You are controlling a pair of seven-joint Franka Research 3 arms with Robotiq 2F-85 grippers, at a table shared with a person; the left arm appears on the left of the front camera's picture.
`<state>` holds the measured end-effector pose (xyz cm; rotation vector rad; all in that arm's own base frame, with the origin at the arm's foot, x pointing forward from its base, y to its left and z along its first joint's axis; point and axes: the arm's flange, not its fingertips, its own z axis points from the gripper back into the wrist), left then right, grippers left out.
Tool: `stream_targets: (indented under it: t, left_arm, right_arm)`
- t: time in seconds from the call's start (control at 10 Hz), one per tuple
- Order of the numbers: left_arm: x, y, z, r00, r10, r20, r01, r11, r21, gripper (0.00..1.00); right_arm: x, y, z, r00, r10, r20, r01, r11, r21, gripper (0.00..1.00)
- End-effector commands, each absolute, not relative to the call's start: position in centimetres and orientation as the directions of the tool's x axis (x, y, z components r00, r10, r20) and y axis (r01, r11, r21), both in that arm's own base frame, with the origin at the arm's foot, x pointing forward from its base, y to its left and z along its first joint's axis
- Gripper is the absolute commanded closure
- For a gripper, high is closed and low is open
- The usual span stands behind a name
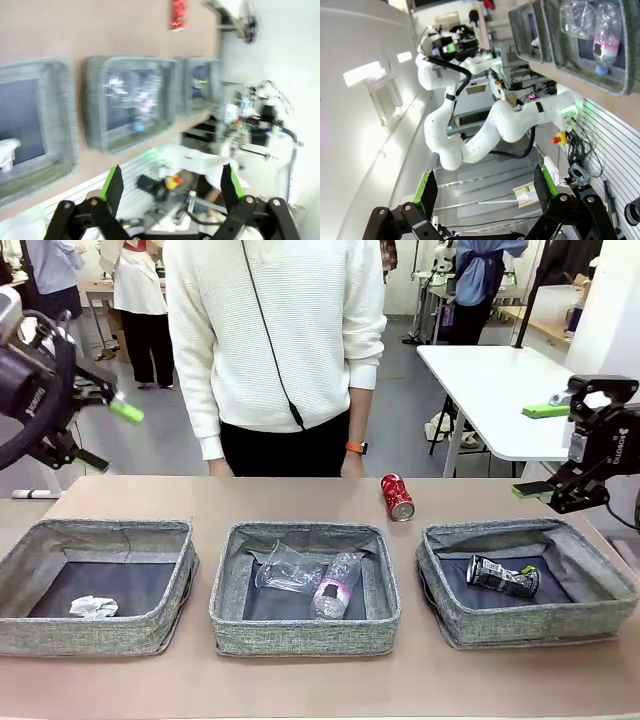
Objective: Sort the waste into the appropriate baskets.
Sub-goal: Place the picked waste into the Fabric basket indicated by the person.
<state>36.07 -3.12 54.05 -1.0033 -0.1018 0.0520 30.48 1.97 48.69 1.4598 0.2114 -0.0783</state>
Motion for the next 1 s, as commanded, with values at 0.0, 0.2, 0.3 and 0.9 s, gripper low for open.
stream_targets:
  t: [0.0,0.2,0.3,0.9]
  left_arm:
    - [37.0,-2.2,50.7,0.999,0.037,-0.013,-0.019,0.17,-0.985,0.0]
    - [36.7,-0.7,49.3,0.998,0.059,0.013,0.003,0.169,-0.986,0.0]
    - [36.6,-0.2,48.6,0.997,0.071,-0.011,-0.026,0.21,-0.977,0.0]
    - [36.5,-0.3,49.1,0.997,0.08,-0.006,-0.019,0.168,-0.986,0.0]
  right_arm:
    - [30.6,2.1,49.0,0.981,0.079,-0.175,0.167,0.095,0.981,0.0]
    - [30.6,2.1,49.0,0.981,0.079,-0.175,0.167,0.095,0.981,0.0]
    - [30.6,2.1,49.0,0.981,0.079,-0.175,0.167,0.095,0.981,0.0]
    - [30.6,2.1,49.0,0.981,0.079,-0.175,0.167,0.095,0.981,0.0]
